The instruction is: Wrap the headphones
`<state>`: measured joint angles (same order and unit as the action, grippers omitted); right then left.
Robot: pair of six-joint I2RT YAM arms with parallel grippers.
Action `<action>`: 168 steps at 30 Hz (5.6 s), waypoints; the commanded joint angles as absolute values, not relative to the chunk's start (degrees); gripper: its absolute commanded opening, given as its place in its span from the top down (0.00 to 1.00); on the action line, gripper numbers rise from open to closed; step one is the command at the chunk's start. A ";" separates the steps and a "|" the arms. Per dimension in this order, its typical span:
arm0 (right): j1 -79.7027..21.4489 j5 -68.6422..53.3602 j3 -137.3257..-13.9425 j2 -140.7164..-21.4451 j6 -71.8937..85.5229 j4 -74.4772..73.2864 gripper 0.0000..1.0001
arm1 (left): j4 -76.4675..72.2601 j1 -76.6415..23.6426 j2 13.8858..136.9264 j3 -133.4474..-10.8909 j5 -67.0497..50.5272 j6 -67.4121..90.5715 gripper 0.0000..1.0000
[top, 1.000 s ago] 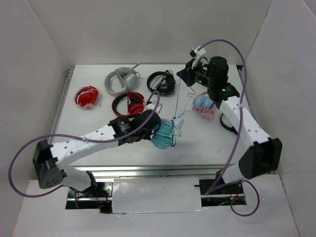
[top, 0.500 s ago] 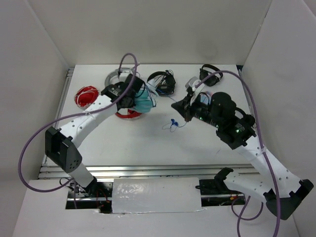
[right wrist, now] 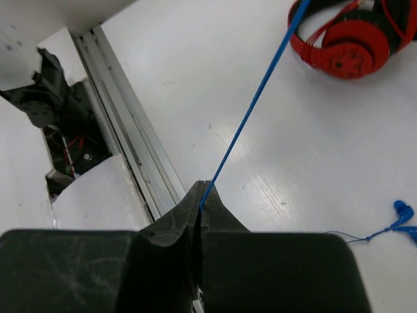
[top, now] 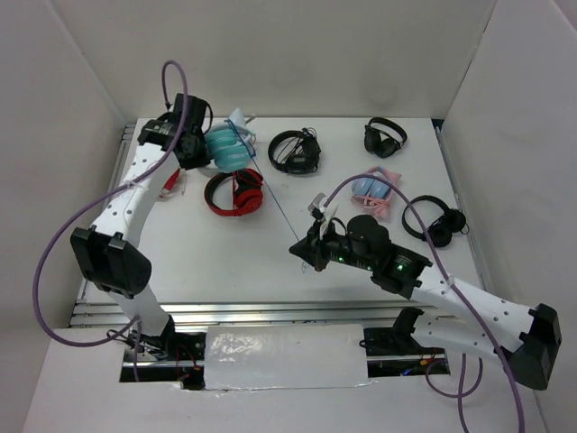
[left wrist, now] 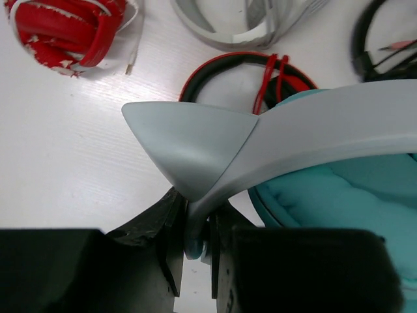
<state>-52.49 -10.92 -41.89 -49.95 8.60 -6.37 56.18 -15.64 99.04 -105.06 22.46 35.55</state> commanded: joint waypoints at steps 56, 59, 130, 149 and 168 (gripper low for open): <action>-43.67 -4.26 -51.60 -47.91 1.65 -8.09 1.00 | 64.24 -34.37 97.73 -102.54 50.00 49.74 1.00; -48.42 -0.18 -48.35 -46.93 4.21 -6.51 1.00 | 62.85 -32.26 97.56 -107.57 49.22 47.38 1.00; -36.97 5.25 -76.65 -70.51 -23.22 -16.08 1.00 | 44.29 -46.15 82.70 -75.75 31.63 35.50 1.00; -62.85 17.42 -55.12 -62.05 5.09 -16.80 1.00 | 46.15 -13.72 92.38 -98.26 19.74 38.42 1.00; -52.65 -1.31 -42.89 -72.68 6.77 22.67 0.94 | 36.30 -17.84 74.63 -88.86 3.44 39.38 1.00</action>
